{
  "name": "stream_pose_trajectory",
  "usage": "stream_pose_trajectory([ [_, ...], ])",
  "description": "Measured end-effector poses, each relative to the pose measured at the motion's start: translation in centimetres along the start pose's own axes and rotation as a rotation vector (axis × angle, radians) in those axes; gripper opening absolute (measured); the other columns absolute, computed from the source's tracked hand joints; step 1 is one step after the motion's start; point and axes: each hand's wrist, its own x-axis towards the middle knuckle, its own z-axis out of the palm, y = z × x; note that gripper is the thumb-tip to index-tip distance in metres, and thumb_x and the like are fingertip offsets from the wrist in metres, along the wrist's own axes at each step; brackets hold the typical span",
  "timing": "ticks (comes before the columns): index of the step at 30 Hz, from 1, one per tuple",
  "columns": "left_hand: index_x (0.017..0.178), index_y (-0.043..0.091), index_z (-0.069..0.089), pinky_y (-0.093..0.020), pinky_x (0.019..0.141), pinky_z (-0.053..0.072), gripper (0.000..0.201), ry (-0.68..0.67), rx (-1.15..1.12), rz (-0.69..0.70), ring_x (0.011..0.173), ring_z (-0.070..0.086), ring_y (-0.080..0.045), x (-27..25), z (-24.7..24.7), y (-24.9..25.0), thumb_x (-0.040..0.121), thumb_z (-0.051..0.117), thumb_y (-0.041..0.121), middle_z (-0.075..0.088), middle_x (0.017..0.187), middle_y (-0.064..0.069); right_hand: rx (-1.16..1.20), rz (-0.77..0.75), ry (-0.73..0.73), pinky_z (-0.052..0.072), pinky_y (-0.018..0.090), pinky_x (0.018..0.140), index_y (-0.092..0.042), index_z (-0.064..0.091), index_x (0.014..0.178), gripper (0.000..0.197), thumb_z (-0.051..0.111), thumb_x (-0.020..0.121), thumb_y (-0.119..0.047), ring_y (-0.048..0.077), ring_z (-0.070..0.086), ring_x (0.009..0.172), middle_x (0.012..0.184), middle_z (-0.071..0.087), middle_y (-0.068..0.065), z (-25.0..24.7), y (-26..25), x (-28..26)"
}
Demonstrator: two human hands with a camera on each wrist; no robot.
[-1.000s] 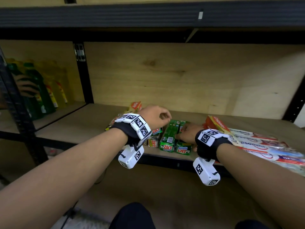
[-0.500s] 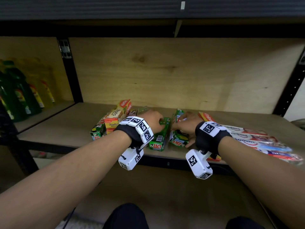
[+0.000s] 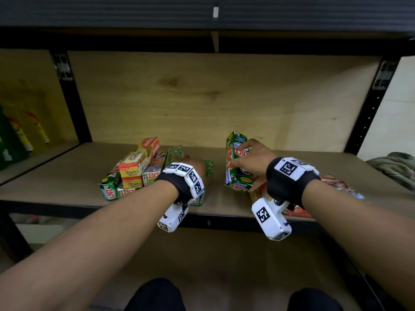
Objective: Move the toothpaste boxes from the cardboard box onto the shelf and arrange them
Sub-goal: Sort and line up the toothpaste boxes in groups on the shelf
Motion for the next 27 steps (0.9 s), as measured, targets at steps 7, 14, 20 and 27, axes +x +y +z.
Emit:
stream_pose_trajectory([
  [7,0.103,0.013,0.068,-0.03,0.07,0.043,0.024,0.041,-0.414,0.029,0.082,0.056,-0.025,-0.2,-2.1,-0.4,0.087,0.064,0.03,0.059,0.096,-0.007,0.035,0.013,0.018,0.06,0.056,0.062,-0.028,0.049,0.116,0.049,0.079,0.078,-0.023,0.034,0.069,0.086,0.108,0.06,0.006,-0.9,0.0,-0.5],
  [14,0.131,0.026,0.063,-0.026,0.089,0.053,0.056,0.249,-0.908,-0.108,0.099,0.068,-0.018,-1.7,-5.0,-2.8,0.078,0.074,0.04,0.067,0.124,0.003,0.041,-0.014,0.039,0.059,0.057,0.058,-0.028,0.051,0.113,0.046,0.079,0.077,-0.023,0.035,0.069,0.087,0.109,0.06,0.006,-0.3,-1.6,-1.2],
  [20,0.124,0.025,0.067,-0.029,0.086,0.057,0.051,0.365,-1.106,-0.137,0.086,0.071,-0.015,-2.8,-8.3,-5.8,0.075,0.079,0.036,0.073,0.105,0.003,0.078,-0.059,0.025,0.058,0.058,0.055,-0.026,0.053,0.114,0.044,0.078,0.078,-0.019,0.031,0.068,0.086,0.108,0.059,0.005,2.1,-3.9,-1.4],
  [27,0.12,0.022,0.069,-0.03,0.077,0.057,0.047,0.414,-1.025,-0.231,0.081,0.067,-0.016,-4.9,-12.5,-12.2,0.076,0.081,0.033,0.069,0.106,0.002,0.028,-0.114,-0.063,0.059,0.056,0.056,-0.028,0.053,0.115,0.045,0.078,0.078,-0.023,0.032,0.071,0.08,0.108,0.063,0.007,5.7,-7.2,-1.5],
])
